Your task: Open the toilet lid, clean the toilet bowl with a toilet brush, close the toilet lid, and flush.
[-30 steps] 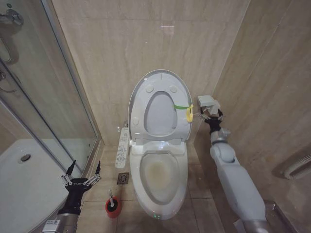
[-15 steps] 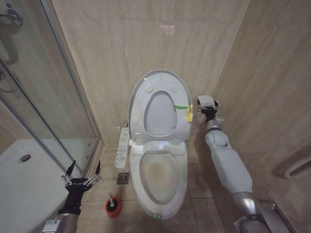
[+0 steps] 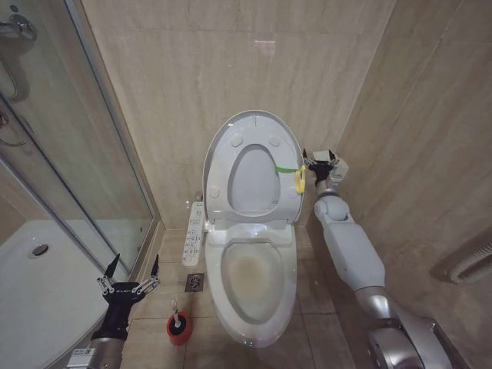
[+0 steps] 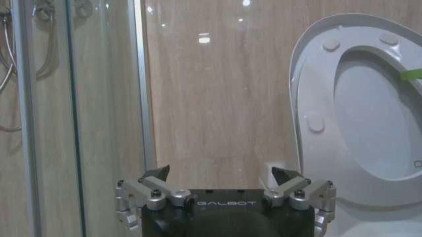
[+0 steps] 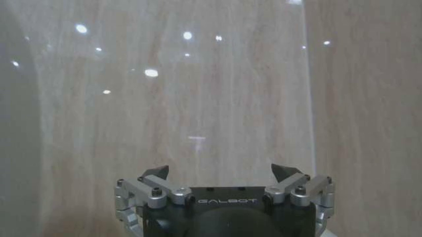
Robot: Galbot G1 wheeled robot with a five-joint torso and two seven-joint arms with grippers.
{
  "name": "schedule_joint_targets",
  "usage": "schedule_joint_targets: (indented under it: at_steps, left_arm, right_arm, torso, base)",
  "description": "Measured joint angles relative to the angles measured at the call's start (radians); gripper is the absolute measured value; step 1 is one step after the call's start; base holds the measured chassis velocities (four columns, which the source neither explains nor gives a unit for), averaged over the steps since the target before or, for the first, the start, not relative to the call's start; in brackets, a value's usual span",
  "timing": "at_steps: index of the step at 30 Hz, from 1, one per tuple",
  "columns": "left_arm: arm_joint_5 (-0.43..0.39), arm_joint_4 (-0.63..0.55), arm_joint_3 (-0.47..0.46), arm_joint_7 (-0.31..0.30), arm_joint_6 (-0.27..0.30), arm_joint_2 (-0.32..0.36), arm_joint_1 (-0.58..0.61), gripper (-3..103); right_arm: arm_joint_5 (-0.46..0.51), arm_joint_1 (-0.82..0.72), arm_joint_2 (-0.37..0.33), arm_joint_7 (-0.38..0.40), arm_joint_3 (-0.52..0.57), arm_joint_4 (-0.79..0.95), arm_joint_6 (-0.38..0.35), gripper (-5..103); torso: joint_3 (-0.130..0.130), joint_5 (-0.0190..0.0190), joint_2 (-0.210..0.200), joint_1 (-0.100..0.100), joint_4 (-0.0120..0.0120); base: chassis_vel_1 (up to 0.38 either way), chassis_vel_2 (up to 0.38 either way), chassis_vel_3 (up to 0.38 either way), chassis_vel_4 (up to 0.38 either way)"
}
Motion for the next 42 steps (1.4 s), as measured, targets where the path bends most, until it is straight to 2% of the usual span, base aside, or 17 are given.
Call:
schedule_joint_targets:
  at_steps: [9,22,25,35,42]
  left_arm:
    - [0.0,0.0,0.0,0.0,0.0,0.0,0.0,100]
    - [0.0,0.0,0.0,0.0,0.0,0.0,0.0,100]
    - [0.0,0.0,0.0,0.0,0.0,0.0,0.0,100]
    - [0.0,0.0,0.0,0.0,0.0,0.0,0.0,100]
    - [0.0,0.0,0.0,0.0,0.0,0.0,0.0,100]
  right_arm:
    - [0.029,-0.016,-0.018,0.017,-0.067,0.061,-0.031,100]
    - [0.085,-0.099,-0.104,0.027,-0.136,0.179,-0.061,100]
    - [0.124,-0.134,-0.133,0.028,-0.149,0.232,-0.077,100]
    - [0.167,-0.252,-0.205,0.028,-0.129,0.369,-0.09,100]
    - [0.184,-0.406,-0.249,0.026,-0.085,0.469,-0.085,100]
  torso:
    - [0.0,0.0001,0.0,0.0,0.0]
    - [0.0,0.0001,0.0,0.0,-0.0003]
    - [0.0,0.0001,0.0,0.0,-0.0004]
    - [0.0,0.0002,0.0,0.0,0.0001]
    - [0.0,0.0001,0.0,0.0,-0.0002]
  base:
    - [0.0,0.0,0.0,0.0]
    - [0.0,0.0,0.0,0.0]
    - [0.0,0.0,0.0,0.0]
    - [0.0,0.0,0.0,0.0]
    - [0.0,0.0,0.0,0.0]
